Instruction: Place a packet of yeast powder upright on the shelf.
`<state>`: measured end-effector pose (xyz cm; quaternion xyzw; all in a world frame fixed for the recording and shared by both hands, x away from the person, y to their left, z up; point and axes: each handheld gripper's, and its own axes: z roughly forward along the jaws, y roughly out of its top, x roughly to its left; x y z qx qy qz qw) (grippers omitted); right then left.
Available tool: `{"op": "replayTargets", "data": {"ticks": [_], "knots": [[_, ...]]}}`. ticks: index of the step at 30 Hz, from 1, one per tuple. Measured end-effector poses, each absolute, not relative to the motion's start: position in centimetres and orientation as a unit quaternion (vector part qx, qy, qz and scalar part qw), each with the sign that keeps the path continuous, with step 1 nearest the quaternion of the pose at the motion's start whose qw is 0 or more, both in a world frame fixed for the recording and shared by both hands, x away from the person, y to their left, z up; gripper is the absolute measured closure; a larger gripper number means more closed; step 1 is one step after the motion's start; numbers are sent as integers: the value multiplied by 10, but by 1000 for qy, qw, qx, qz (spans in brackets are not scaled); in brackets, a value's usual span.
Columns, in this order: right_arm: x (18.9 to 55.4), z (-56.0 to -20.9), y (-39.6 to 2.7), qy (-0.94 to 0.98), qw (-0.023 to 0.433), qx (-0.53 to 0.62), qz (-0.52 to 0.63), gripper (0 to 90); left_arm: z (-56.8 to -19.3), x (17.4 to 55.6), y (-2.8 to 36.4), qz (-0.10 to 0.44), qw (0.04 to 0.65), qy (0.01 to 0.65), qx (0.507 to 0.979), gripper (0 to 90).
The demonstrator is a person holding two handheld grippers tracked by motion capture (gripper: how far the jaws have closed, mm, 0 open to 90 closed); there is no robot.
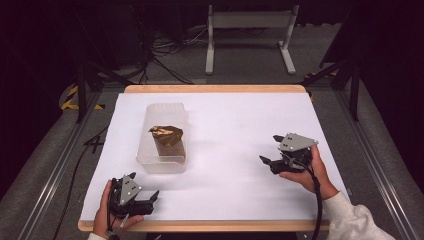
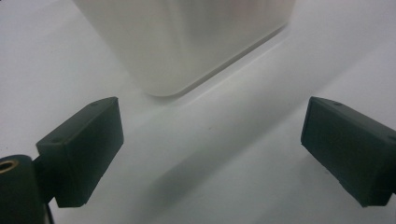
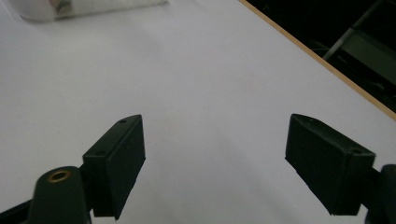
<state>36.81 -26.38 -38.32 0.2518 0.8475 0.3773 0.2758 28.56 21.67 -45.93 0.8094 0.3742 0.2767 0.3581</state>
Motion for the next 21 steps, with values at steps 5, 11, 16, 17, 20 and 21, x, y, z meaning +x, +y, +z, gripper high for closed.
{"op": "replayTargets", "data": {"ticks": [5, 11, 16, 17, 20, 21], "knots": [[360, -394, -277, 841, 286, 260, 378, 172, -459, 286, 217, 276, 358, 374, 809, 65], [348, -404, -295, 830, 294, 267, 393, 152, -459, 286, 216, 277, 359, 373, 810, 65], [336, -415, -311, 823, 300, 277, 396, 133, -459, 287, 216, 276, 359, 370, 811, 65], [333, -417, -313, 822, 305, 279, 391, 130, -459, 287, 216, 277, 358, 372, 810, 65], [323, -423, -321, 821, 314, 284, 382, 118, -459, 288, 215, 278, 358, 368, 812, 65], [320, -424, -324, 819, 314, 288, 384, 116, -459, 288, 214, 277, 358, 371, 811, 65]]}}
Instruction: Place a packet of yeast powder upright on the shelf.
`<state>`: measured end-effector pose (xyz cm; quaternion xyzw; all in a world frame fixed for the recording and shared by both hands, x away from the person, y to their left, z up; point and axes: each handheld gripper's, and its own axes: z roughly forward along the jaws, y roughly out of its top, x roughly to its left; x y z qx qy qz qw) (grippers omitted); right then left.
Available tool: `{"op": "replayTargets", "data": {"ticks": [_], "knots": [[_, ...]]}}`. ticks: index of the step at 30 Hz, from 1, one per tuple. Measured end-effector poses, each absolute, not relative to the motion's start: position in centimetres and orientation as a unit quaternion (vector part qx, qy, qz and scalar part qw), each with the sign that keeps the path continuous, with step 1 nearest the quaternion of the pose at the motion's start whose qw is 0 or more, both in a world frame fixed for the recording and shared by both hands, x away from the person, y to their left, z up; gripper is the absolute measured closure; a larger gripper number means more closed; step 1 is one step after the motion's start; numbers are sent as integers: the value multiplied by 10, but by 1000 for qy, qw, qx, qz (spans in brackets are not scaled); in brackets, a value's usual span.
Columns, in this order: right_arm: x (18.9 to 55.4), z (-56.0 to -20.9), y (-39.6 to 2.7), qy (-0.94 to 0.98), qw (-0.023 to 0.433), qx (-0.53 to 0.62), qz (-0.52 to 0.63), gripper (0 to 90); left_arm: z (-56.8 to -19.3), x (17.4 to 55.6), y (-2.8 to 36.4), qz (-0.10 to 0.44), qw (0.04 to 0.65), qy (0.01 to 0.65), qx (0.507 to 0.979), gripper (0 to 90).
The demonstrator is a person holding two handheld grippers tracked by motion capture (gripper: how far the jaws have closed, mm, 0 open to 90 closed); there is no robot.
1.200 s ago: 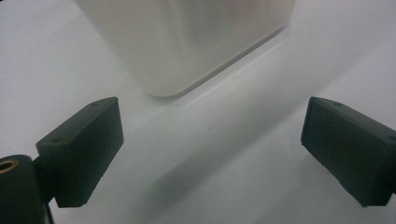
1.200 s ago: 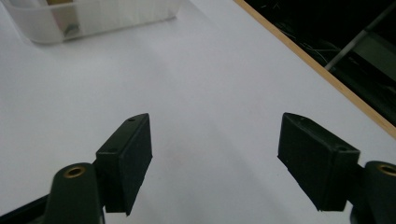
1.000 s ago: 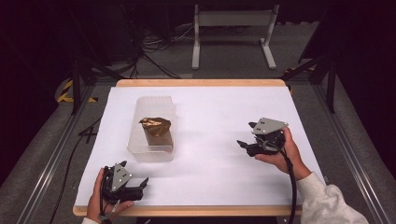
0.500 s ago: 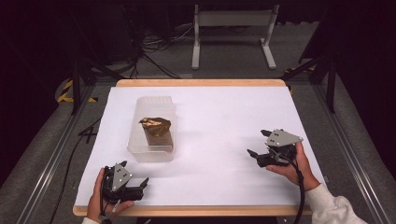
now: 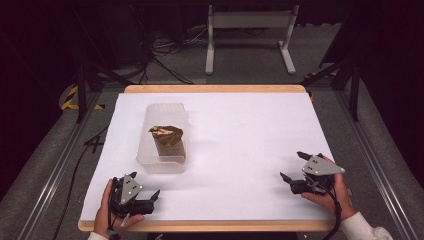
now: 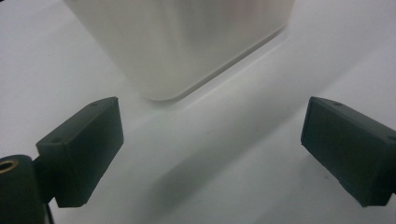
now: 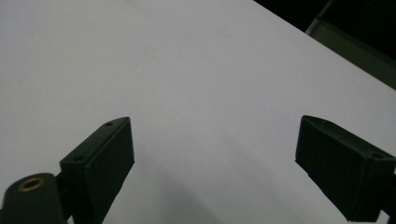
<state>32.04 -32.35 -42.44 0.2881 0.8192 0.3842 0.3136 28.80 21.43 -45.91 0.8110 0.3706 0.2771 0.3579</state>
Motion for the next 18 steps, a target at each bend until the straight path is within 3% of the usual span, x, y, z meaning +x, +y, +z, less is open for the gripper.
{"op": "replayTargets", "data": {"ticks": [18], "knots": [[280, -433, -378, 763, 330, 368, 417, 106, -457, 289, 211, 281, 370, 363, 807, 64]]}}
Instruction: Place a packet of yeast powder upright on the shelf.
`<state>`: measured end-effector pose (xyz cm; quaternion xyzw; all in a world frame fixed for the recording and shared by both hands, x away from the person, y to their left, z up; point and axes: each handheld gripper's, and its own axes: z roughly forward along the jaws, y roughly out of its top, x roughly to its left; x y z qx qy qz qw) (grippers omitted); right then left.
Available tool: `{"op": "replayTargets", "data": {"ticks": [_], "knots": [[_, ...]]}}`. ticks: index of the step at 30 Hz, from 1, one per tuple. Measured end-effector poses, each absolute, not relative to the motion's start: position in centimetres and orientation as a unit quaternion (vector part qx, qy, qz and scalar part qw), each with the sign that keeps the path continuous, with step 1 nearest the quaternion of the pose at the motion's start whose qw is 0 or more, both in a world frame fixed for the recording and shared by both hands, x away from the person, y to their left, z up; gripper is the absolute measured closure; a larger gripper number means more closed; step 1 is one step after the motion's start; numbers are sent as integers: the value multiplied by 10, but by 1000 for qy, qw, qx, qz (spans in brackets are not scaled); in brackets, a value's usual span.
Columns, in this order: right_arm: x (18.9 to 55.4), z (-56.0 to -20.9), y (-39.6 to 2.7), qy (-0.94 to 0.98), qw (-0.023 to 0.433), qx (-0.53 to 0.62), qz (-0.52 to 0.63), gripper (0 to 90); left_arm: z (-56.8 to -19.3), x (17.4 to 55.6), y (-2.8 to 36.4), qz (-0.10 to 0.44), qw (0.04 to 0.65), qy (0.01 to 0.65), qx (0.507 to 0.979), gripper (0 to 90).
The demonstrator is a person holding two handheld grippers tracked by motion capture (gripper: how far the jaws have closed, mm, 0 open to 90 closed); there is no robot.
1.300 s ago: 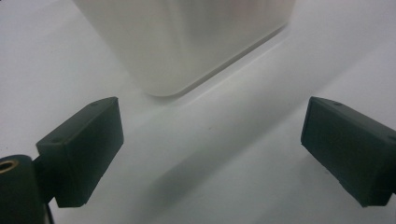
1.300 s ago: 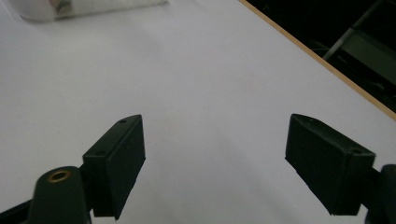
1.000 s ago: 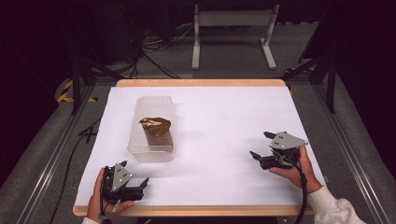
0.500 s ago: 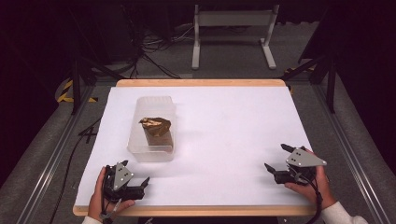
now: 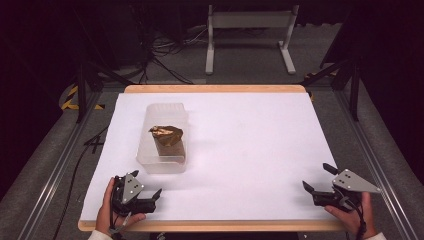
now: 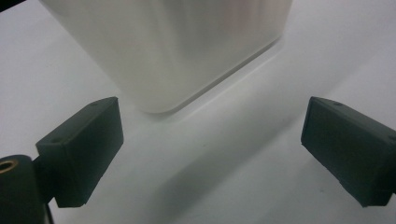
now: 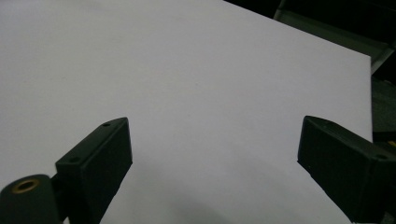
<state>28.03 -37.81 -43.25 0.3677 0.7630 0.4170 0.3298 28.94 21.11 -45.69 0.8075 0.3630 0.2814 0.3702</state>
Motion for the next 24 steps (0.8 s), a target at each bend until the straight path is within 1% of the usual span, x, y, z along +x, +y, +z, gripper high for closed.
{"op": "replayTargets", "data": {"ticks": [4, 7, 13, 19, 24], "knots": [[280, -435, -390, 746, 331, 390, 427, 84, -456, 290, 213, 279, 375, 367, 804, 61], [281, -435, -391, 741, 344, 388, 426, 79, -456, 290, 216, 278, 383, 370, 800, 60], [283, -439, -391, 739, 341, 390, 431, 86, -455, 292, 216, 276, 388, 372, 797, 57], [281, -440, -391, 736, 354, 386, 429, 93, -455, 293, 216, 273, 393, 372, 796, 55], [282, -439, -394, 729, 350, 396, 435, 93, -456, 295, 216, 270, 396, 370, 796, 54]]}}
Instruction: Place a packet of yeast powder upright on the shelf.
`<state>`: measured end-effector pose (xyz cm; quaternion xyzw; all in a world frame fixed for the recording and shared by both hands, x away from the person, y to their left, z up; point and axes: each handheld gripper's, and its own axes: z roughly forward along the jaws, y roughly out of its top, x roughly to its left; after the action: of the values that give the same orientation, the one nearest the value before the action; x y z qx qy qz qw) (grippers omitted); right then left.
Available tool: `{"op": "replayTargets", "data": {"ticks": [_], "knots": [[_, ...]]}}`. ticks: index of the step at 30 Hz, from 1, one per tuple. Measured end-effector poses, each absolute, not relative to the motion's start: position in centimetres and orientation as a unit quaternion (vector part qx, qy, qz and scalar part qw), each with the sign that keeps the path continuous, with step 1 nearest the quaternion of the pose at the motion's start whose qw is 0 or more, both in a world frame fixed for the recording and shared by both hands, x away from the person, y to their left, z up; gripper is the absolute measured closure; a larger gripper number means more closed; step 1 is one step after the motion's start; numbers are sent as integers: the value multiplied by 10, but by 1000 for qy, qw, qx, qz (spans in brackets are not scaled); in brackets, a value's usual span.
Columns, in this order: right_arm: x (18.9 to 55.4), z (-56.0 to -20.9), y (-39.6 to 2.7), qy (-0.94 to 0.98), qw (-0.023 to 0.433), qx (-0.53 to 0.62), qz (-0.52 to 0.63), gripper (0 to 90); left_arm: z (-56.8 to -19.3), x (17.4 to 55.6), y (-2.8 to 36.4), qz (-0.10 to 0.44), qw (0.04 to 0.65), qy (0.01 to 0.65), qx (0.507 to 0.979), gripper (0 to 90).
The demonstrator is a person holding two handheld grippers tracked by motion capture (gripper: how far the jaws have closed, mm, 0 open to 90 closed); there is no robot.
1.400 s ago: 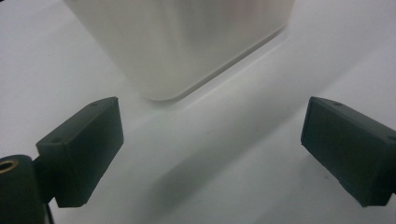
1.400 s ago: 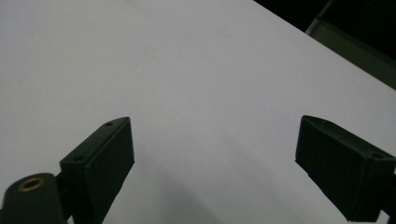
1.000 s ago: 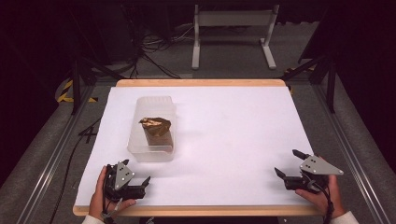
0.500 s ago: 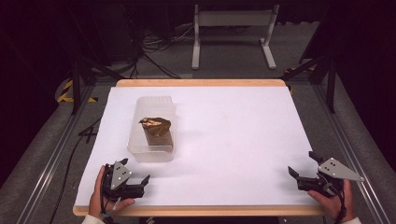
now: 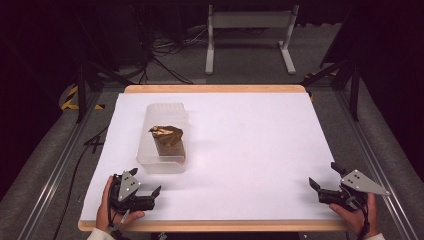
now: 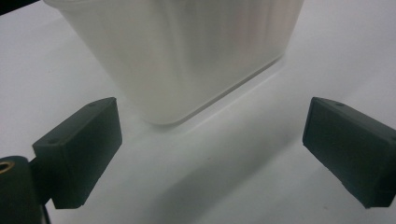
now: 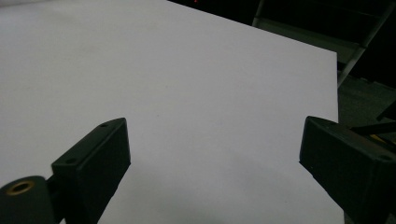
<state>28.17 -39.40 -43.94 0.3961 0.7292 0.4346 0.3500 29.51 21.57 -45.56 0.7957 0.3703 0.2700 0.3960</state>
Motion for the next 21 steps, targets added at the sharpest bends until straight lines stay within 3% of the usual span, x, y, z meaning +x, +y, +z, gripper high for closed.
{"op": "replayTargets", "data": {"ticks": [21], "knots": [[286, -441, -390, 742, 350, 383, 425, 93, -456, 297, 217, 270, 393, 372, 796, 51]]}}
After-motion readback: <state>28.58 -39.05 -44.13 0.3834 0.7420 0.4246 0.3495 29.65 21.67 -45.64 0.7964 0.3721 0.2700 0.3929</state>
